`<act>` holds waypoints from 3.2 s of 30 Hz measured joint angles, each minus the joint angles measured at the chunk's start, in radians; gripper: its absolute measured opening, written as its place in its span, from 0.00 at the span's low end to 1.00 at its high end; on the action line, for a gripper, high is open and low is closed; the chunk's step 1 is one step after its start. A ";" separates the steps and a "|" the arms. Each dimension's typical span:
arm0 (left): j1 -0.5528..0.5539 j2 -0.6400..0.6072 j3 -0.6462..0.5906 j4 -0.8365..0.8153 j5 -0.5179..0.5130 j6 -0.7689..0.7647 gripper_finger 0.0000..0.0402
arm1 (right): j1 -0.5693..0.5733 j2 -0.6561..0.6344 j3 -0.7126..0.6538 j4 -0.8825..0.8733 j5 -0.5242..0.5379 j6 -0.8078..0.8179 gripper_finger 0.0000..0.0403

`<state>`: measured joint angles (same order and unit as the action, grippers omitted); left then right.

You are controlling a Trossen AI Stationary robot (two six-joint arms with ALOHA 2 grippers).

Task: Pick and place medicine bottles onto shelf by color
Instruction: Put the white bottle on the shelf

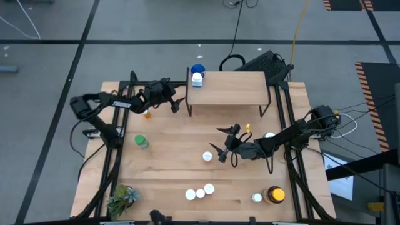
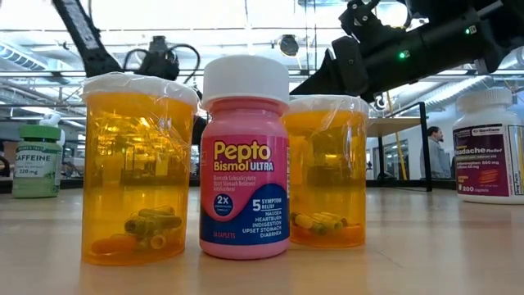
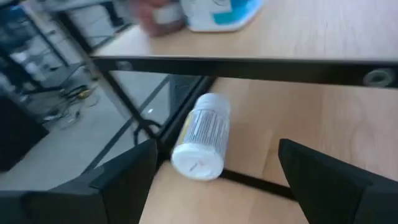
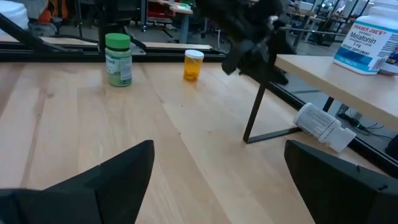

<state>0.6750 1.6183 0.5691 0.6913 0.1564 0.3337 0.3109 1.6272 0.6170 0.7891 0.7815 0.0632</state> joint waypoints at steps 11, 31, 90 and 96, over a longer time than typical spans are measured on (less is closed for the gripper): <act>0.005 0.178 0.193 -0.143 0.027 -0.110 0.80 | -0.002 0.000 0.000 -0.009 -0.001 0.002 0.89; 0.003 0.289 0.271 -0.217 -0.009 -0.180 0.80 | -0.001 0.000 0.000 -0.007 -0.032 0.003 0.89; 0.003 0.277 0.274 -0.195 -0.064 -0.374 0.72 | 0.001 0.000 0.000 0.000 -0.032 0.003 0.89; 0.003 0.277 0.274 -0.200 -0.034 -0.344 0.61 | 0.001 0.000 0.000 0.000 -0.032 -0.001 0.89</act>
<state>0.6785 1.8951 0.8433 0.4912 0.1223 -0.0106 0.3115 1.6268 0.6170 0.7891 0.7494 0.0623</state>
